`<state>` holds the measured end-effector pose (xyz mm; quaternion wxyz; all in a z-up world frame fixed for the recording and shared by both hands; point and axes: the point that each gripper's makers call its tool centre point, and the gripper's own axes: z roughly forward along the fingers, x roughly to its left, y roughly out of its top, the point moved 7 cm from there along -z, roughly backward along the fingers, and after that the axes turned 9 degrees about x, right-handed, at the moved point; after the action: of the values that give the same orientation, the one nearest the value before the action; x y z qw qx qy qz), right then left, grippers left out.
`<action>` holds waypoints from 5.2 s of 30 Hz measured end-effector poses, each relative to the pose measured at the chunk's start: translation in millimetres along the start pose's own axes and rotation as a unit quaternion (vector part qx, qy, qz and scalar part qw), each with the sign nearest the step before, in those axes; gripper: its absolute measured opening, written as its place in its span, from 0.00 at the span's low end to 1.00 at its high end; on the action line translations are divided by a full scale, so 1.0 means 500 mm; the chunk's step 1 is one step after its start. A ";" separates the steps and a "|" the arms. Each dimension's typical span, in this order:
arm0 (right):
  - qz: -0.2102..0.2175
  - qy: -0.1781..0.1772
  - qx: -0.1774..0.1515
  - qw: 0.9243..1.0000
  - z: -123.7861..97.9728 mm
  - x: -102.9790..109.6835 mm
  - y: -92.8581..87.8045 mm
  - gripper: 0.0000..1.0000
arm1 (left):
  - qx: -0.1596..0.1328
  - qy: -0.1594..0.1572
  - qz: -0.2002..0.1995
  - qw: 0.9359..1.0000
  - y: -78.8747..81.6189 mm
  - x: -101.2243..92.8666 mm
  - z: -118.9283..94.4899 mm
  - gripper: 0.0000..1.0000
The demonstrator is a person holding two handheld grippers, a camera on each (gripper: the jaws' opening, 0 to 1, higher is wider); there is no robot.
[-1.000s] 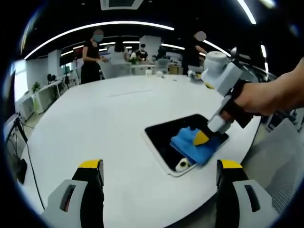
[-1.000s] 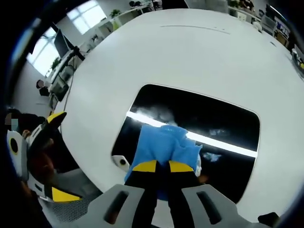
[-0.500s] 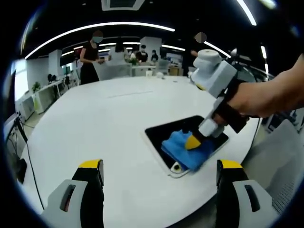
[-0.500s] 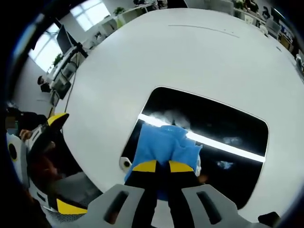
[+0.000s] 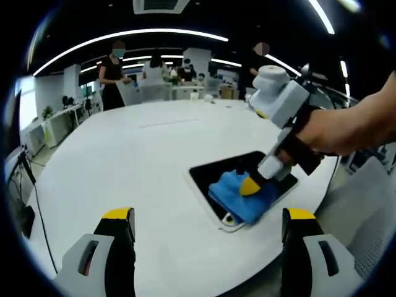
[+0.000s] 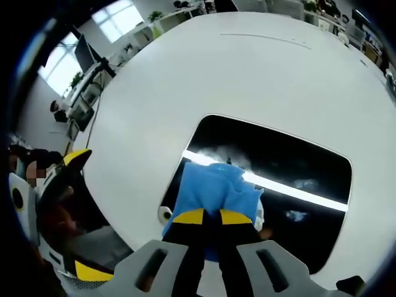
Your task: Wipe the mirror surface with the cleaning cloth until all visible marks leave the cleaned area.
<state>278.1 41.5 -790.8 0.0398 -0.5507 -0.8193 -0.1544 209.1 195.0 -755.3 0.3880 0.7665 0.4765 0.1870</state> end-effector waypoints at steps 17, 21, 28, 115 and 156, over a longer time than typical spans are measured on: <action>-0.009 -0.002 -0.003 1.000 0.002 0.010 0.002 0.02 | 0.002 0.002 0.000 1.000 -0.001 0.002 0.002 0.99; -0.011 -0.002 -0.001 1.000 0.003 0.012 0.003 0.02 | -0.002 0.005 -0.003 1.000 0.000 0.003 0.001 0.99; -0.007 0.019 -0.006 1.000 0.012 0.035 0.007 0.02 | -0.003 0.007 0.001 1.000 0.001 0.004 0.001 0.99; 0.038 0.030 -0.025 0.998 0.043 -0.013 0.175 0.01 | 0.032 -0.019 0.019 0.999 -0.012 -0.009 0.008 0.99; 0.033 0.027 -0.039 0.998 0.023 -0.059 0.155 0.01 | 0.031 -0.030 0.023 0.999 -0.002 -0.023 0.009 0.99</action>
<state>361.6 45.4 -792.5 0.0449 -0.5744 -0.7925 -0.1998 206.2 183.3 -757.9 0.3737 0.7943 0.4522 0.1577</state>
